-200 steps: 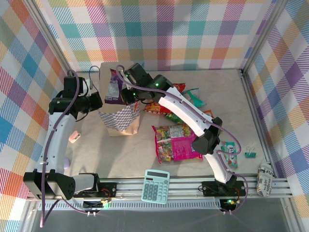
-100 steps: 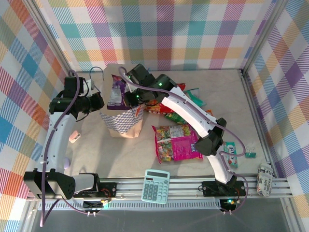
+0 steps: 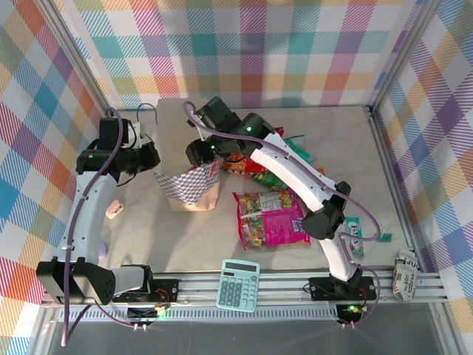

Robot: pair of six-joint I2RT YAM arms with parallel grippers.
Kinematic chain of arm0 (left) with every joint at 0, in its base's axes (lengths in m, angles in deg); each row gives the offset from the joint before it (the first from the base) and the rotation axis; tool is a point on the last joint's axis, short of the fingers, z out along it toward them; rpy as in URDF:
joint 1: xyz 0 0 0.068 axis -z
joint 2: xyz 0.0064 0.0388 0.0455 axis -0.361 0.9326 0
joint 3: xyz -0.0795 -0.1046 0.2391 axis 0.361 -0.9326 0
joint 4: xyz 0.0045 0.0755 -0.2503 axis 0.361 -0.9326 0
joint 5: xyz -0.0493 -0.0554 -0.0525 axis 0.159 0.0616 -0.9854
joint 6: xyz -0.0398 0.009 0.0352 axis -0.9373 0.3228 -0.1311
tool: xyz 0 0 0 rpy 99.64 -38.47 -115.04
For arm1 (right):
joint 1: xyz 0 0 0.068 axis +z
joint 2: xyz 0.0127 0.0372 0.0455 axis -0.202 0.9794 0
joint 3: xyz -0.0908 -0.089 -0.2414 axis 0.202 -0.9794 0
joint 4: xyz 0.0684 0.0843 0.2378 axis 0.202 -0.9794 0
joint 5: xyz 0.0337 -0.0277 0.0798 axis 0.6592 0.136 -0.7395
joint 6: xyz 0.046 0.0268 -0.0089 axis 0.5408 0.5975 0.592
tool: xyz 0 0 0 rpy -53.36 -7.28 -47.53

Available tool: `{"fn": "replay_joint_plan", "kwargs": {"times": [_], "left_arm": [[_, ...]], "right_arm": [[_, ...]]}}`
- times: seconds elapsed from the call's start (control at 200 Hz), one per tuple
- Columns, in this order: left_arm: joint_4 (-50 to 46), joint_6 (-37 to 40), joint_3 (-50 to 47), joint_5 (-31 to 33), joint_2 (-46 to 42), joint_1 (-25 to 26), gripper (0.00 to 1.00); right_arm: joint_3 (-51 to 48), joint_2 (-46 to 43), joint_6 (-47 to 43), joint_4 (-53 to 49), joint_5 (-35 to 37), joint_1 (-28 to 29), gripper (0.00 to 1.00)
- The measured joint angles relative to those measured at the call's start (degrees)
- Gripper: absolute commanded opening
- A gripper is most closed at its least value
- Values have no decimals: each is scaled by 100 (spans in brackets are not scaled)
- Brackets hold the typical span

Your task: Place the snacks into the paper bag

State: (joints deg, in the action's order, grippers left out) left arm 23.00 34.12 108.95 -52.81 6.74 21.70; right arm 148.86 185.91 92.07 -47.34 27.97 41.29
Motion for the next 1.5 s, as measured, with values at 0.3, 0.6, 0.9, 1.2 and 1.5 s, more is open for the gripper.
{"fn": "replay_joint_plan", "kwargs": {"times": [0.3,0.6,0.9,1.2,1.5], "left_arm": [[0,-17,0,2,0,0,6],[0,-35,0,9,0,0,13],[-2,-52,0,4,0,0,24],[-4,-66,0,4,0,0,33],[-33,-85,96,4,0,0,37]], "right_arm": [[-431,-457,-79,42,46,0,59],[-1488,-1252,-85,420,380,-2,75],[-3099,-2476,4,887,782,-155,84],[-4721,-3510,490,1403,649,-750,91],[-5490,-3987,964,1663,422,-1508,92]]}}
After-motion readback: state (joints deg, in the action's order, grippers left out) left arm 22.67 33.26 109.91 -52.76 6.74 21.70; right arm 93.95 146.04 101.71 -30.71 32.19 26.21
